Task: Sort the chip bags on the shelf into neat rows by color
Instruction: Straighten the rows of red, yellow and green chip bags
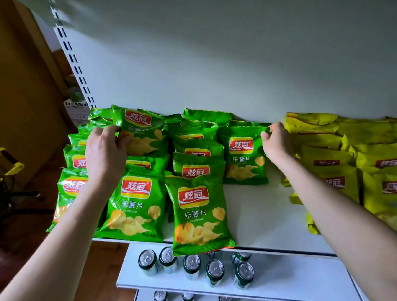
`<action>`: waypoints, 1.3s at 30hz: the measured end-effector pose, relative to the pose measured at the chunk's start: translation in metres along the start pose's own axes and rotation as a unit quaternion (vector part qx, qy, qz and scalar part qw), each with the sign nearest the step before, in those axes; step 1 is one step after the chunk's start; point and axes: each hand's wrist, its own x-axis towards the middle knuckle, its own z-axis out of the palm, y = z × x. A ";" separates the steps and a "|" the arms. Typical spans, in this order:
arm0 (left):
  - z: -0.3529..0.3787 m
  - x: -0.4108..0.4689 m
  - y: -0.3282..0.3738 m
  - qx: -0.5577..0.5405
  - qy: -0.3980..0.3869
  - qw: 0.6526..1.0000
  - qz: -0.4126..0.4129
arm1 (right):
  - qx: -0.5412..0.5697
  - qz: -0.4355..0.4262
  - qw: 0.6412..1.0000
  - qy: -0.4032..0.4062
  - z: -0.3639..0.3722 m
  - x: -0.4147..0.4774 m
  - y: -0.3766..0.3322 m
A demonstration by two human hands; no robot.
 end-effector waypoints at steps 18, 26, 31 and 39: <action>0.020 -0.068 0.119 -0.273 -0.056 0.954 0.106 | 0.410 0.057 0.888 -0.198 -0.077 -0.027 -0.063; 0.027 -0.084 0.138 -0.497 -0.277 0.819 -0.082 | 0.463 0.060 0.870 -0.160 -0.108 -0.031 -0.035; 0.043 -0.086 0.133 -0.310 -0.257 0.915 0.022 | 0.385 0.011 0.905 -0.181 -0.122 -0.030 -0.020; 0.045 -0.143 0.084 -0.018 -0.048 0.935 0.351 | 0.219 -0.064 0.967 -0.115 -0.099 -0.026 0.005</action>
